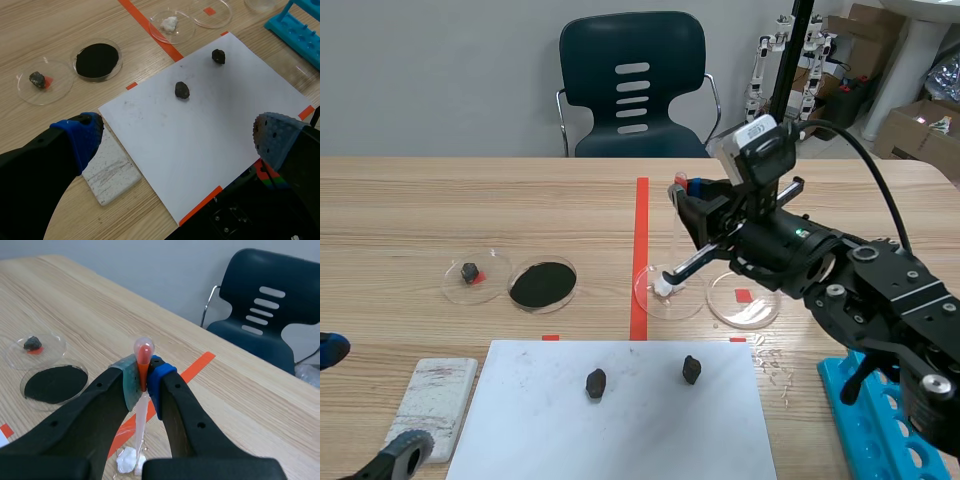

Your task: Squeeze the dropper onto the mineral

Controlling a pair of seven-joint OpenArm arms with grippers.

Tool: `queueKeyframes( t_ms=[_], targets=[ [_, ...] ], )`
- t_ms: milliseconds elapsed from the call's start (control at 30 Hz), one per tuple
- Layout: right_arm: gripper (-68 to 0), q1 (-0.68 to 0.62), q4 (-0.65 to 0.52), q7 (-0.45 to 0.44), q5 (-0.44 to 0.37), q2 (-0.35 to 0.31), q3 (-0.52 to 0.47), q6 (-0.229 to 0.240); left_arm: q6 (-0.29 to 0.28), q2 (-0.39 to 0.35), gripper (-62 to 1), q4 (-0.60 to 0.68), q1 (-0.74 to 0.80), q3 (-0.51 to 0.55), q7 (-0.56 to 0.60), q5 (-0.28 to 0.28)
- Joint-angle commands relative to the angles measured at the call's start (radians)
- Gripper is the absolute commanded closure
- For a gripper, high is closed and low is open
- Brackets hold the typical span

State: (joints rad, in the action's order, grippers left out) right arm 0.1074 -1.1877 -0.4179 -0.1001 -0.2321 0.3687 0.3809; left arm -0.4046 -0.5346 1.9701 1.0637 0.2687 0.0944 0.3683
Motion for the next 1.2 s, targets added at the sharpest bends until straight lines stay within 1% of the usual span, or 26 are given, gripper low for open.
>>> queueKeyframes(
  t_ms=[0, 100, 600, 667, 833, 1167],
  targets=[
    [-1.1, 0.009, -0.035, -0.011, -0.016, -0.009, 0.001, 0.001, -0.002, 0.007, -62.3, 0.008, -0.003, 0.001, 0.016, 0.010],
    [-1.1, 0.009, -0.035, 0.001, -0.016, -0.006, 0.001, 0.001, -0.002, 0.007, -62.3, 0.008, -0.003, 0.001, 0.016, 0.010],
    [-1.1, 0.009, -0.040, 0.001, -0.016, -0.006, 0.001, 0.002, -0.002, 0.007, -62.3, 0.008, -0.003, 0.001, 0.016, 0.010],
    [-1.1, 0.008, -0.040, 0.002, -0.021, -0.006, 0.001, 0.008, -0.002, 0.007, -62.3, 0.008, -0.003, 0.001, 0.016, 0.010],
    [-1.1, 0.006, -0.040, 0.012, -0.042, -0.006, 0.001, 0.008, -0.002, 0.007, -62.3, 0.008, -0.003, 0.001, 0.016, 0.010],
    [-1.1, 0.006, -0.040, 0.011, -0.042, -0.006, 0.001, 0.008, -0.002, 0.007, -62.3, 0.008, -0.003, 0.001, 0.016, 0.010]
  ],
)
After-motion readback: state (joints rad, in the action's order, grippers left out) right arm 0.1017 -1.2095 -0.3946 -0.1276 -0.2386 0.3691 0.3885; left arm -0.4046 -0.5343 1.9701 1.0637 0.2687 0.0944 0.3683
